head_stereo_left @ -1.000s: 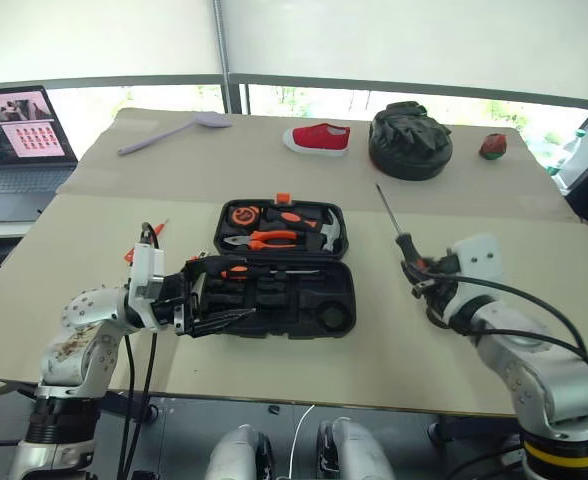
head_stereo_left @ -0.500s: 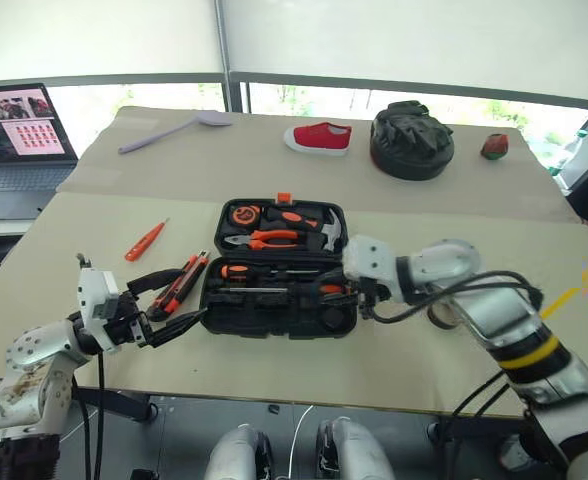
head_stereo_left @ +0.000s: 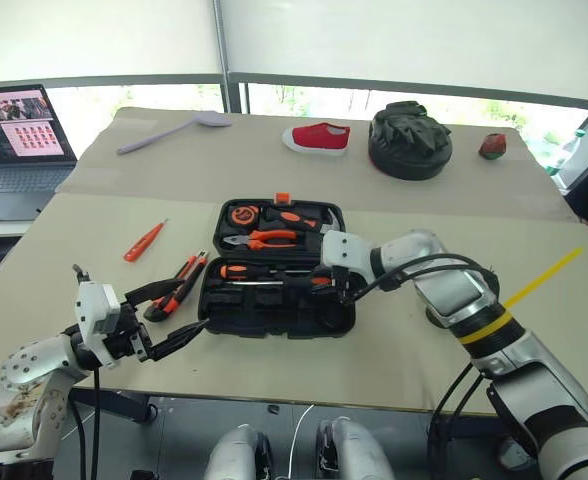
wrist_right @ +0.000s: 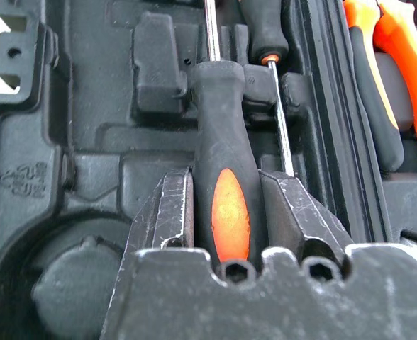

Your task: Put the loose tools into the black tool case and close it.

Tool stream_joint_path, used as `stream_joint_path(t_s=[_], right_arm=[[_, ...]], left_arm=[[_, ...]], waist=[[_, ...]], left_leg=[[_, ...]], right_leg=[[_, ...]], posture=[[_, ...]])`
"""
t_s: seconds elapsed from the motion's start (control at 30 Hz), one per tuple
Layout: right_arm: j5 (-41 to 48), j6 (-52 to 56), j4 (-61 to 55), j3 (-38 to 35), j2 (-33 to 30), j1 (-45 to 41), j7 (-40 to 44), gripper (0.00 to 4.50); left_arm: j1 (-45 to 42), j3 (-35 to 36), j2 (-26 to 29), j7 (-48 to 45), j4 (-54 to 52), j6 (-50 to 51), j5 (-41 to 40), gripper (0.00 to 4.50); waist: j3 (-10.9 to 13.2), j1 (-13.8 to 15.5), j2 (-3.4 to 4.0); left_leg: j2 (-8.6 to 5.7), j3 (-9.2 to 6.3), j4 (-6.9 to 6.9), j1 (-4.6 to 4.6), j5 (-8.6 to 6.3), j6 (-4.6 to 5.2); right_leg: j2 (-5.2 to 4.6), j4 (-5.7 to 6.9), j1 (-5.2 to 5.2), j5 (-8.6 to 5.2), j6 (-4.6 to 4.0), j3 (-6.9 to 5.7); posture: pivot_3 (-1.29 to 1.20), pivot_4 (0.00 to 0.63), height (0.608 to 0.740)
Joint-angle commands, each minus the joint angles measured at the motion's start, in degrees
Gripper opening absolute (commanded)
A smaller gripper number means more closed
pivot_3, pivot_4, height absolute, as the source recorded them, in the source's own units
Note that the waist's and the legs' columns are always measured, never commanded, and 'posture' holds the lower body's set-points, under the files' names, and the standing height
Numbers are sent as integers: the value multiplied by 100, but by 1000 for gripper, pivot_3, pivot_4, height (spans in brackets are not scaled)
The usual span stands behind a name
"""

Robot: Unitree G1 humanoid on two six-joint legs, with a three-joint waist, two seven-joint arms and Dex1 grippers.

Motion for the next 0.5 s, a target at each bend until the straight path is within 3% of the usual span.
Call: stream_joint_path(t_s=[0.03, 0.43, 0.5], right_arm=[[-127, -51, 81, -166, -52, -108, 54, 1027], [-347, -80, 418, -77, 101, -138, 165, 1027], [-294, -323, 382, -132, 94, -153, 271, 2041]], left_arm=[[20, 152, 99, 0, -186, -74, -80, 4500], [75, 194, 146, 17, -226, -78, -94, 4500], [72, 189, 140, 29, -226, -86, -94, 4500]], waist=[[0, -2, 0], [1, -11, 2], [1, -9, 2]], left_leg=[[0, 0, 0, 0, 1, 0], [1, 1, -3, 1, 1, -3], [1, 0, -2, 1, 1, -4]], right_leg=[[0, 0, 0, 0, 0, 0], [0, 0, -1, 0, -1, 1], [1, 0, -1, 0, -1, 1]], posture=[[0, 150, 740], [0, 150, 740], [0, 150, 740]])
